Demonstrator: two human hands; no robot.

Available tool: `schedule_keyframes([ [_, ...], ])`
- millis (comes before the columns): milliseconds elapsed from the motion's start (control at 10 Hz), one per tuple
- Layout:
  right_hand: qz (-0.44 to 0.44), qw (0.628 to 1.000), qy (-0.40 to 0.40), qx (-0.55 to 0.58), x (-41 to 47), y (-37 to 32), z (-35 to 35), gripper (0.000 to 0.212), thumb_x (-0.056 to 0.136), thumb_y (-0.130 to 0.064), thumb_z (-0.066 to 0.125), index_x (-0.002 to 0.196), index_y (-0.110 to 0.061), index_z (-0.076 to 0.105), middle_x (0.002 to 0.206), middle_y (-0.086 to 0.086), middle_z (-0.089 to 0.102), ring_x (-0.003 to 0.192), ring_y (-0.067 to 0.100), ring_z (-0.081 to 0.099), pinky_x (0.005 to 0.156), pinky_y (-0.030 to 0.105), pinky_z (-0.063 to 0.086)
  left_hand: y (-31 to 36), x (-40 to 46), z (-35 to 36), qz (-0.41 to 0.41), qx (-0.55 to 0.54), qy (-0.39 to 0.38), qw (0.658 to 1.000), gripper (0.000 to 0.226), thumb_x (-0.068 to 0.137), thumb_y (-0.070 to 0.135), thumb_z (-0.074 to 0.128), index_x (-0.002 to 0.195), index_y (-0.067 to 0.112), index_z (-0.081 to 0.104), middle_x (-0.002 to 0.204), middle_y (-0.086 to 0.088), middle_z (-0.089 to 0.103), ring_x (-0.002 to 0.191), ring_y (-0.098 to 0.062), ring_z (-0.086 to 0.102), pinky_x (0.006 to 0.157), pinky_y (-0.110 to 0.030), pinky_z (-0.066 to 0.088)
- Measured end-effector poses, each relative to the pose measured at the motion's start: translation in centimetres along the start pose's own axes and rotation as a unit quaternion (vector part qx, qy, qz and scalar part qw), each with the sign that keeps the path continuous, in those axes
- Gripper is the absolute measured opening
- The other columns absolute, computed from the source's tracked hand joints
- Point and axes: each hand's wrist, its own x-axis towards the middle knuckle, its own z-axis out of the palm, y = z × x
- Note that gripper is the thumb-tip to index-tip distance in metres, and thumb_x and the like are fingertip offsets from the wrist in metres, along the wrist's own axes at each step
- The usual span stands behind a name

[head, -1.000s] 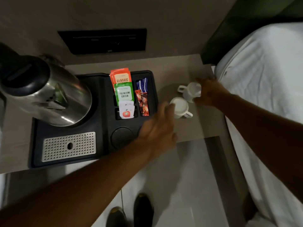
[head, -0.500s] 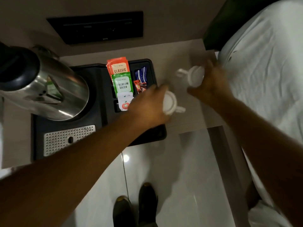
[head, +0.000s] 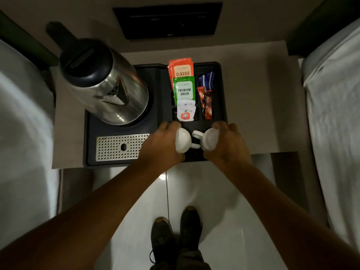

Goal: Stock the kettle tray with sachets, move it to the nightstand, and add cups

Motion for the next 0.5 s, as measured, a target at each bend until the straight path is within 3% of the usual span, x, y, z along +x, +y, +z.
schedule_keyframes([
  [300, -0.009, 0.999, -0.010, -0.035, 0.4, -0.7, 0.4, 0.086, 0.054, -0.023, 0.087, 0.126, -0.024, 0.040, 0.121, 0.009, 0.045, 0.106, 0.031, 0.050, 0.077, 0.046, 0.052, 0.0, -0.3, 0.7, 0.005, -0.038, -0.002, 0.999, 0.084, 0.063, 0.038, 0.089, 0.132, 0.028, 0.042, 0.131, -0.004, 0.051, 0.110, -0.033, 0.060, 0.083, -0.046, 0.057],
  [400, 0.000, 0.997, -0.046, -0.055, 0.4, -1.0, -0.5, 0.098, 0.054, -0.026, 0.088, 0.135, -0.023, 0.033, 0.129, 0.011, 0.042, 0.117, 0.032, 0.042, 0.083, 0.047, 0.047, 0.1, 0.1, -0.6, 0.014, -0.031, -0.028, 0.999, 0.095, 0.065, 0.039, 0.087, 0.142, 0.026, 0.033, 0.137, -0.007, 0.044, 0.114, -0.035, 0.058, 0.086, -0.047, 0.056],
  [500, -0.019, 0.997, -0.034, -0.061, -1.6, -1.5, -3.8, 0.109, 0.053, -0.032, 0.088, 0.142, -0.018, 0.027, 0.138, 0.013, 0.037, 0.125, 0.033, 0.035, 0.094, 0.048, 0.041, 0.5, -1.6, -3.5, 0.019, 0.016, -0.053, 0.998, 0.115, 0.064, 0.051, 0.080, 0.152, 0.027, 0.010, 0.146, -0.010, 0.031, 0.116, -0.036, 0.056, 0.086, -0.047, 0.055],
])
